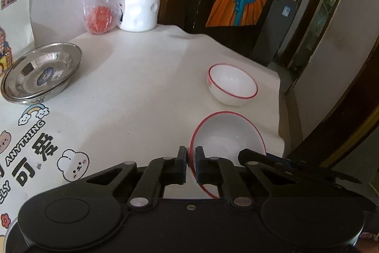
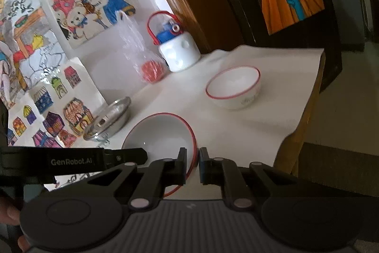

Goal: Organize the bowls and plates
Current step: 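Lift the white bowl with both grippers and carry it over the steel bowl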

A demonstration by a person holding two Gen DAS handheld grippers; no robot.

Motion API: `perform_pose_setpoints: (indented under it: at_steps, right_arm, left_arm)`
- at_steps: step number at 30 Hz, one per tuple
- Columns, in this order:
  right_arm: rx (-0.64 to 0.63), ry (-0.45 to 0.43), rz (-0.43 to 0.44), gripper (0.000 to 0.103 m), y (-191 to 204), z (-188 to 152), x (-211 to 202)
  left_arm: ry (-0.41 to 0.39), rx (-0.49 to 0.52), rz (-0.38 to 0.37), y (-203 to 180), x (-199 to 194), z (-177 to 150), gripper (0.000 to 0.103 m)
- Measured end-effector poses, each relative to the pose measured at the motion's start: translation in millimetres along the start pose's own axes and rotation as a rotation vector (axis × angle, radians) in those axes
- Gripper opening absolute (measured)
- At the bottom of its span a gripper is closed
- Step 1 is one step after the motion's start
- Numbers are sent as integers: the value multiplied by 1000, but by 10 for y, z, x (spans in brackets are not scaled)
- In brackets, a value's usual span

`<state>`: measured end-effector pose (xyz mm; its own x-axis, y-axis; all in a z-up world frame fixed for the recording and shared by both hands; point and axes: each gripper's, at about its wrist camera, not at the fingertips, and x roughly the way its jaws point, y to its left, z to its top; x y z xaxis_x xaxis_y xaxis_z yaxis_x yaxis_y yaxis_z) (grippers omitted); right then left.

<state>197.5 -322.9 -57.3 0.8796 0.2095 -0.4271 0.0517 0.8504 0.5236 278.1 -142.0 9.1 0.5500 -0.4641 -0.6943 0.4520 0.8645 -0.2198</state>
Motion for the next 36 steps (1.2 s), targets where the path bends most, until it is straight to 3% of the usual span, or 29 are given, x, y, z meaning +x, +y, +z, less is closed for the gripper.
perform_pose_setpoints:
  at_steps: [7, 19, 28, 36]
  right_arm:
    - [-56, -49, 48, 11, 329, 98, -210]
    - [-164, -59, 164, 11, 1069, 50, -431]
    - [-260, 70, 221, 12, 1480, -232, -402]
    - [-333, 202, 201, 12, 1563, -370, -239]
  left_arm:
    - [-78, -26, -1, 43, -388, 5, 6]
    - [-200, -80, 85, 361, -1202, -181, 6]
    - [-201, -132, 156, 685, -1630, -569, 6]
    - [-141, -219, 141, 929, -1582, -891, 6]
